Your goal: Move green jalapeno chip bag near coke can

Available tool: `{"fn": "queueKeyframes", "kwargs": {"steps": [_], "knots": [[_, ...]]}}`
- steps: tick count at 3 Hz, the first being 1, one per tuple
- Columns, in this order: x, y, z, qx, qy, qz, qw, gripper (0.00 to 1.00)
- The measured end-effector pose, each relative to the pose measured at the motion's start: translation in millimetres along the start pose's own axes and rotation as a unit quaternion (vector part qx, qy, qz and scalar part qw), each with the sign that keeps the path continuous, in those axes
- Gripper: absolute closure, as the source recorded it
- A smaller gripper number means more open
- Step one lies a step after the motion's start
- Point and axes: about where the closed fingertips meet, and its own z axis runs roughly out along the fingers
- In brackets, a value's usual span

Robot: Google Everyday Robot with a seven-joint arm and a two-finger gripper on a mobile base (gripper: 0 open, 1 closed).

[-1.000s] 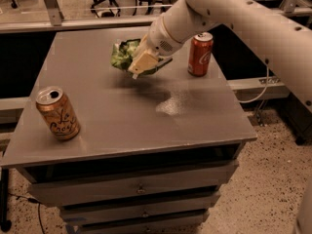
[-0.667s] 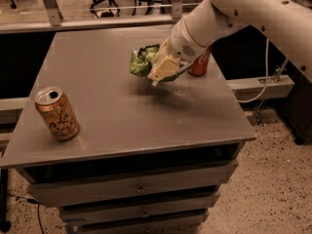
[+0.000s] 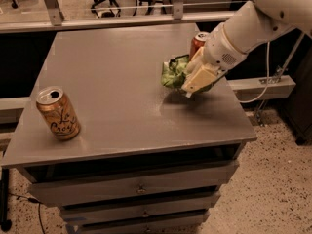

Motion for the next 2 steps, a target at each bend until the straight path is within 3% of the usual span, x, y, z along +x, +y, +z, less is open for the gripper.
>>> {"fn": "queueKeyframes", "kwargs": {"steps": [1,2], "knots": [[21,6,-9,-0.024,0.018,-0.02,0.9994,1.0],[36,10,-12,-0.06,0.023,-0.048,0.9968,0.83]]}}
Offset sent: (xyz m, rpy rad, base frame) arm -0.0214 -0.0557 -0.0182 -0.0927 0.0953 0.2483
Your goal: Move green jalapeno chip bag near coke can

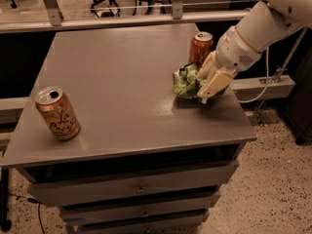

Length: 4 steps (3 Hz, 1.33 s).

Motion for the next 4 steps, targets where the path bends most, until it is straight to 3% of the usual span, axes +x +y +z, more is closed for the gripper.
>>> {"fn": "queueKeyframes", "kwargs": {"steps": [2,3,4], "knots": [[16,-2,4,-0.051,0.001,-0.054,0.9973,0.36],[18,-7,5,-0.051,-0.001,-0.067,0.9964,0.13],[17,-10,4,-0.05,-0.001,-0.078,0.9957,0.0]]}}
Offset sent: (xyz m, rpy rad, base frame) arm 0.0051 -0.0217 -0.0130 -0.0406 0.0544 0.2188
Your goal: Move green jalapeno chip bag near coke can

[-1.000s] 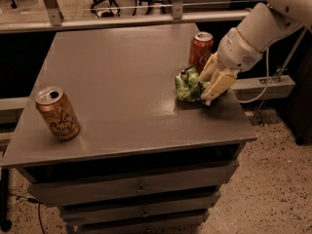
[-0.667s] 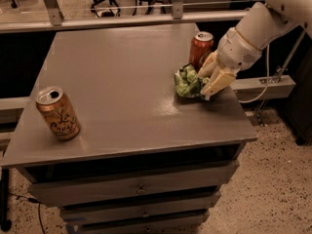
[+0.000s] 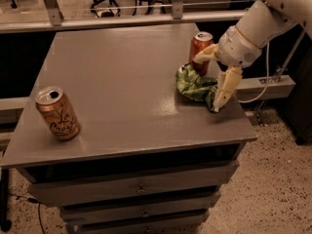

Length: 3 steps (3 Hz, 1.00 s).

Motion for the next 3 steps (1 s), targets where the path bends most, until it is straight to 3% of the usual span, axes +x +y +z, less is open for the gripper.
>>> {"fn": "queueKeyframes", "kwargs": {"steps": [2,3], "knots": [[-5,13,-9,0.011,-0.004,0.0,0.9999,0.0],[-11,40,-22,0.019,-0.01,0.006,0.9998,0.0]]}}
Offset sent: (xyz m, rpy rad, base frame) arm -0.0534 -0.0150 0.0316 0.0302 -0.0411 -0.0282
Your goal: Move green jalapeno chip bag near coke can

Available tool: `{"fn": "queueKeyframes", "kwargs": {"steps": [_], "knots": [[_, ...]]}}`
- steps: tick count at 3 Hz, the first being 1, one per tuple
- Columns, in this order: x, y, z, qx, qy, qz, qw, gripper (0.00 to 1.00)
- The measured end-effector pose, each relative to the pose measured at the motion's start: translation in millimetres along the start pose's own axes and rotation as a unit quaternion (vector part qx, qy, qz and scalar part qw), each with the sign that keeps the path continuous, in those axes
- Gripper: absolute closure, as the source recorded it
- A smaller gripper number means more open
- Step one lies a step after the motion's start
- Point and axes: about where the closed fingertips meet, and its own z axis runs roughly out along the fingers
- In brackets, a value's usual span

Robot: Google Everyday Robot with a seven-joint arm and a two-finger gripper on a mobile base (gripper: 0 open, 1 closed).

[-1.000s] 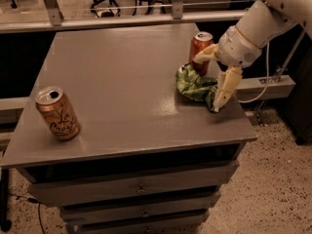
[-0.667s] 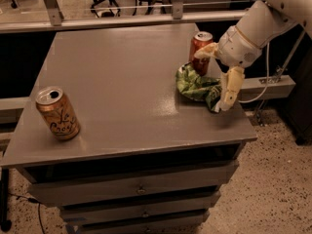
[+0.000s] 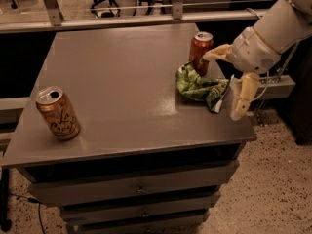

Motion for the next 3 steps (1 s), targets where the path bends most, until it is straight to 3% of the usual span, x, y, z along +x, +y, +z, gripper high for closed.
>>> {"fn": "queueKeyframes", "kwargs": {"steps": [1,2,3], "knots": [[11,23,-16,0.029,0.003,0.043,0.9987,0.0],[29,39,-32,0.096,-0.011,0.128,0.987,0.0],[45,44,-53,0.183,-0.049,0.202,0.961,0.0]]}}
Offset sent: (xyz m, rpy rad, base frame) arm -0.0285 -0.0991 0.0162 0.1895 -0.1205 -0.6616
